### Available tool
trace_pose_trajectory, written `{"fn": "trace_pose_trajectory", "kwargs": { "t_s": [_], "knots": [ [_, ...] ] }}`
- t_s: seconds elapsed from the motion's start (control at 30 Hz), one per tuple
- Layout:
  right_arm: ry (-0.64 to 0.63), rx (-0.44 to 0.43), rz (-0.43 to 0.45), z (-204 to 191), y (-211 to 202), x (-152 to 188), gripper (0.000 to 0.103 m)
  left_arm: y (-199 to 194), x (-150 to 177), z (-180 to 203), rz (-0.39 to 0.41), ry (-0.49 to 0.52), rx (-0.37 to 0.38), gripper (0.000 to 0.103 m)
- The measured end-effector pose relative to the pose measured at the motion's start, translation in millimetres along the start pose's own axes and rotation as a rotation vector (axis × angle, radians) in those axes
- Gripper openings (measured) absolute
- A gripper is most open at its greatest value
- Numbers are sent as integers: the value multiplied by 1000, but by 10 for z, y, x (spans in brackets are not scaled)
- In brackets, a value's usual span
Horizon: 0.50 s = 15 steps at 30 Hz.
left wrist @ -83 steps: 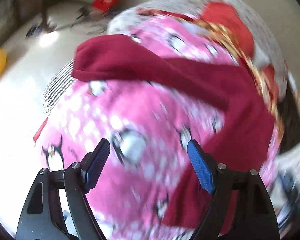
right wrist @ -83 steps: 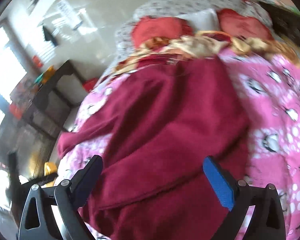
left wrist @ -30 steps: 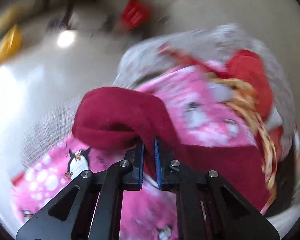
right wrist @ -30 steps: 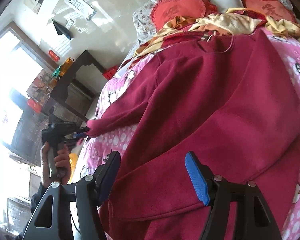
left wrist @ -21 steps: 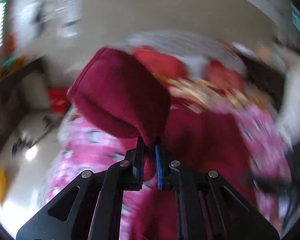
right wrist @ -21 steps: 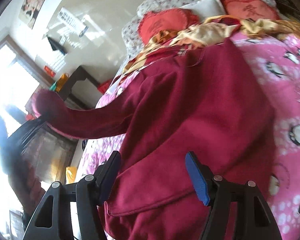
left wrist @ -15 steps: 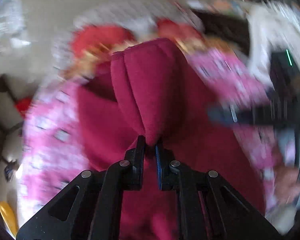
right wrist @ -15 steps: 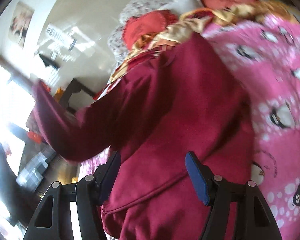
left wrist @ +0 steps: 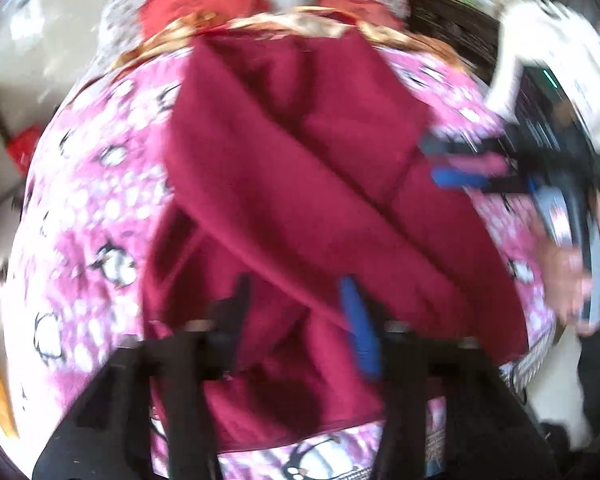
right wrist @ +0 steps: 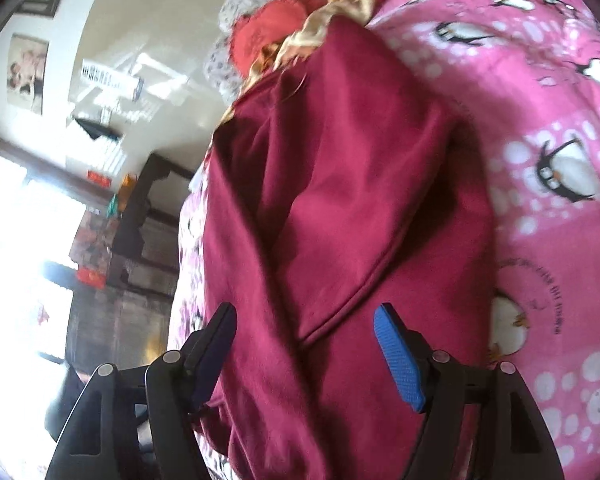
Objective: Fold small clothes
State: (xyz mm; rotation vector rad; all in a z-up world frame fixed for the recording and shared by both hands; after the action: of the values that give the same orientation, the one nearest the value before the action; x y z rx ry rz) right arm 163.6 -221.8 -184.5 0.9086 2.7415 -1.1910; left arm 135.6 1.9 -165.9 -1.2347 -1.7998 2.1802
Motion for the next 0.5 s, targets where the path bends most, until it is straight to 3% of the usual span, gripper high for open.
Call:
{"fn": "trace_pose_trajectory", "kwargs": {
  "t_s": [0.13, 0.2, 0.27, 0.33, 0.37, 0.4, 0.5],
  "knots": [
    [-54, 70, -93, -36, 173, 356, 69, 134, -71, -462, -29, -209, 78, 59],
    [-81, 118, -158, -35, 314, 595, 66, 264, -49, -655, -80, -318, 98, 59],
    [-118, 189, -185, -42, 454, 707, 55, 518, -101, -742, -165, -366, 112, 59],
    [-166, 269, -159, -100, 522, 706, 40, 686, -142, -837, -185, -446, 167, 58],
    [-184, 290, -158, -125, 527, 701, 30, 698, -125, -844, -193, -466, 176, 51],
    [-190, 297, -156, -187, 502, 668, 5, 700, -178, -857, -189, -476, 171, 40],
    [-212, 245, -100, -384, 187, 616, 3, 533, -267, -815, -145, -446, 165, 39]
  ]
}}
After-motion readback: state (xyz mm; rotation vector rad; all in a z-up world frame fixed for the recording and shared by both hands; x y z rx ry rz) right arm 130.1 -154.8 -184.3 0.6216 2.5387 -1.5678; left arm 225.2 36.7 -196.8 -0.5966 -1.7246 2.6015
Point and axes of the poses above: each gripper's, at about its wrist camera, not at the fingertips, and y roughly the way its jaws point, z to its right, x to its underside, the point moved 5 cm from there along y, roughly the way its jaws point, and after that the axes turned 11 degrees about y, right-handed, at the moved point
